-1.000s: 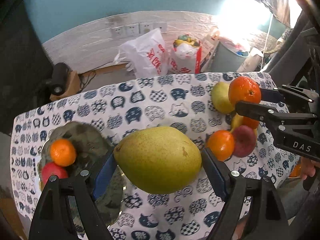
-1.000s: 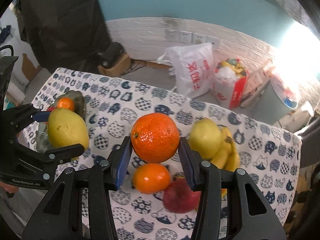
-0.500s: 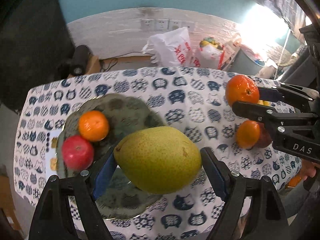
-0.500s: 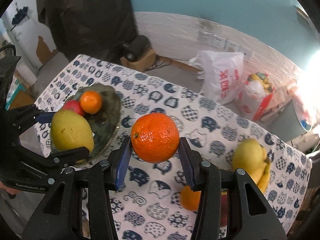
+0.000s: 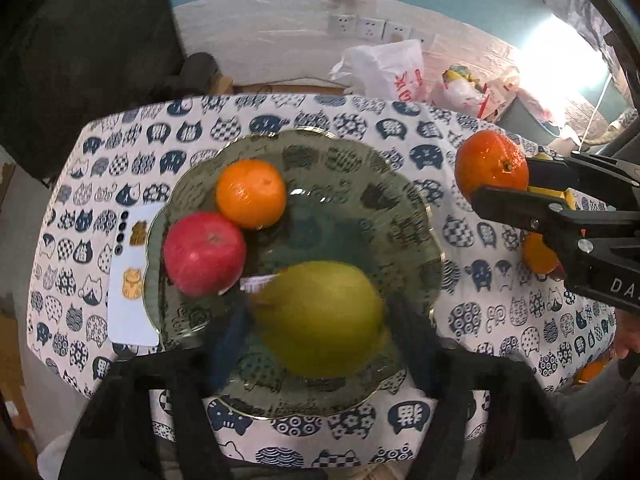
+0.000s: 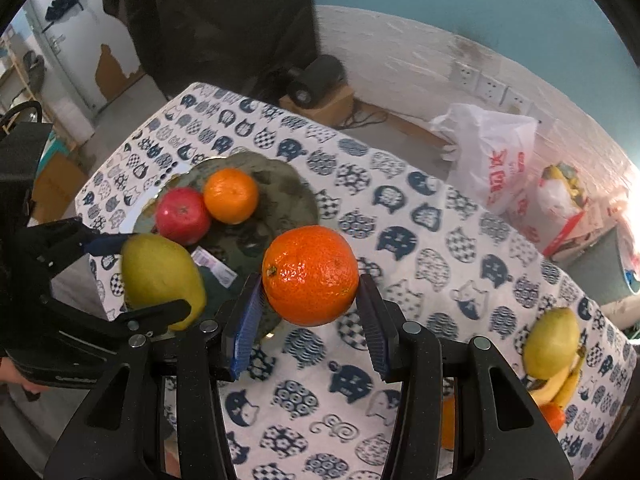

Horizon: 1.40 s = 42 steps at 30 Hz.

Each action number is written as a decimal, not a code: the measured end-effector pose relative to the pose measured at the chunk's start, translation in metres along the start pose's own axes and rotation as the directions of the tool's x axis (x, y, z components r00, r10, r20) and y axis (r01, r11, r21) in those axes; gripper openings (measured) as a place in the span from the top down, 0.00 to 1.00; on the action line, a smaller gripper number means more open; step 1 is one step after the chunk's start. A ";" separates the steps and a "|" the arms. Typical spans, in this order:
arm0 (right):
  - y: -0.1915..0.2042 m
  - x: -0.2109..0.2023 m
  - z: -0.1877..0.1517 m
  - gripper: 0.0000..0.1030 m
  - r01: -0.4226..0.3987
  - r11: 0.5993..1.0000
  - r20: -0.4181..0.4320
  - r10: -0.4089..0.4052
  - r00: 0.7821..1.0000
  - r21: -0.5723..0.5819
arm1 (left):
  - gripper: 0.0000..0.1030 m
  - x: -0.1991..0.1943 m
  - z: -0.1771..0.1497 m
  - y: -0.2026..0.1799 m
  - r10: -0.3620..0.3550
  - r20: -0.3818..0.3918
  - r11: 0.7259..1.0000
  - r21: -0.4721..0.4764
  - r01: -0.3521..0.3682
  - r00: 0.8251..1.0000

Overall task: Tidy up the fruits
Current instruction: 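Lower the pear and tangerine onto the plate and open both grippers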

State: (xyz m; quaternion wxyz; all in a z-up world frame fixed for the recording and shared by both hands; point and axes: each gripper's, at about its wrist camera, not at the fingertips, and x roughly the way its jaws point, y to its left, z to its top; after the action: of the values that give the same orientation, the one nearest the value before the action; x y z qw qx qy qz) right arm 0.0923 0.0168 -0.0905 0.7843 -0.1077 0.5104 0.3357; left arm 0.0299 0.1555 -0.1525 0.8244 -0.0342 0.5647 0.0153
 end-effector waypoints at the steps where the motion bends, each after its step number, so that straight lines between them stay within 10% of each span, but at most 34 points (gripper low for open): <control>1: 0.003 0.004 0.001 0.55 -0.006 1.000 -0.007 0.006 1.000 -0.003 | 0.66 0.003 -0.001 0.003 -0.012 -0.010 1.000 -0.009 0.012 1.000; 22: 0.036 0.073 0.004 0.54 -0.041 0.999 -0.138 0.036 0.990 -0.033 | 0.46 0.018 -0.017 0.023 -0.017 -0.090 0.999 -0.040 0.013 0.996; 29: 0.036 0.065 0.008 0.44 -0.037 0.999 -0.104 0.035 0.994 -0.017 | 0.28 0.016 -0.018 0.028 0.006 -0.085 0.998 -0.060 -0.011 0.996; 42: 0.016 0.024 0.005 0.35 -0.027 0.998 -0.030 0.029 0.999 0.051 | 0.25 0.010 -0.010 0.010 0.011 -0.077 1.000 -0.027 -0.013 0.997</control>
State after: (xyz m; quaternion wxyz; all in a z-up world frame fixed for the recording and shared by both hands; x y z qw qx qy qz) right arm 0.0923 0.0413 -0.1063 0.7741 -0.0858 0.5322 0.3320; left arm 0.0233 0.1645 -0.1655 0.8014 -0.0425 0.5960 0.0266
